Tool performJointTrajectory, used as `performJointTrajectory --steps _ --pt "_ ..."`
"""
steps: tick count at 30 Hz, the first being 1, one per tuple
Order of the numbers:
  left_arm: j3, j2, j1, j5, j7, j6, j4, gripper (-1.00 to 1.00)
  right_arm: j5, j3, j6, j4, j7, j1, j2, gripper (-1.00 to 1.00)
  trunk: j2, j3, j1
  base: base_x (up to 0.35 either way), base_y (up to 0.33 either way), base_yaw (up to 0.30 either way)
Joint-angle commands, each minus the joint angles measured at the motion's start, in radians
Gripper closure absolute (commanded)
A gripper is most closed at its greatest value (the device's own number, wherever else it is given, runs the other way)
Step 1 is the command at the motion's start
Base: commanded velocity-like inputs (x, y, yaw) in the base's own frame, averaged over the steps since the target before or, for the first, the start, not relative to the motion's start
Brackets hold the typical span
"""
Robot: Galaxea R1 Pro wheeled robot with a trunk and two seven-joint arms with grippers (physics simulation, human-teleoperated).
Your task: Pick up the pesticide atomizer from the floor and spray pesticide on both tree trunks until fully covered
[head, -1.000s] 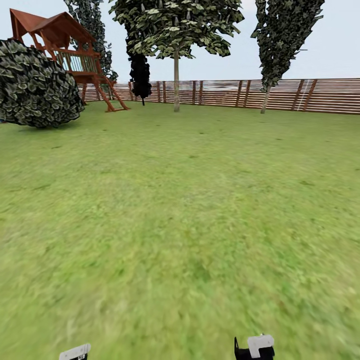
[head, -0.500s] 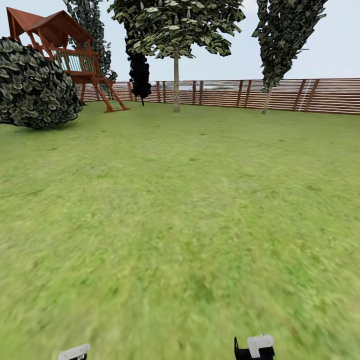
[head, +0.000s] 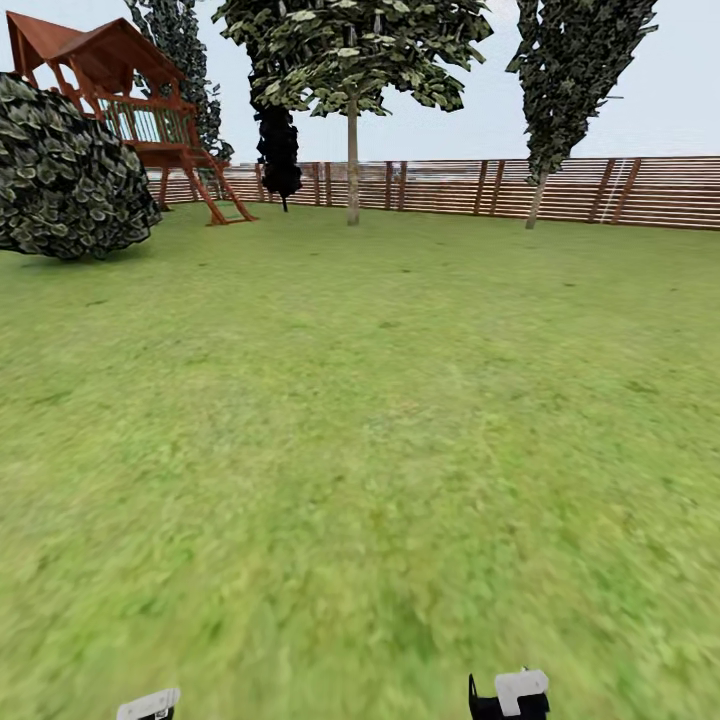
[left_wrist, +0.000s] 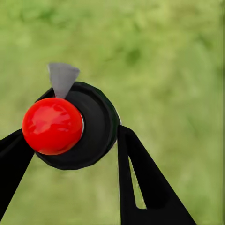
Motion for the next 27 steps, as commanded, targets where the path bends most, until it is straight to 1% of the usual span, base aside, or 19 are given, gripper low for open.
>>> performJointTrajectory --steps 1,27 --pt "0.005 0.000 -0.001 0.001 -0.005 -0.003 0.001 1.00 0.011 -0.004 -0.001 0.001 -0.007 -0.001 0.000 -1.00 0.000 -0.001 0.000 0.340 0.000 0.000" --pt "0.005 -0.001 -0.001 0.001 -0.005 -0.003 0.001 1.00 0.011 -0.003 -0.001 0.001 -0.007 -0.001 0.000 -1.00 0.000 -0.001 0.000 0.340 0.000 0.000"
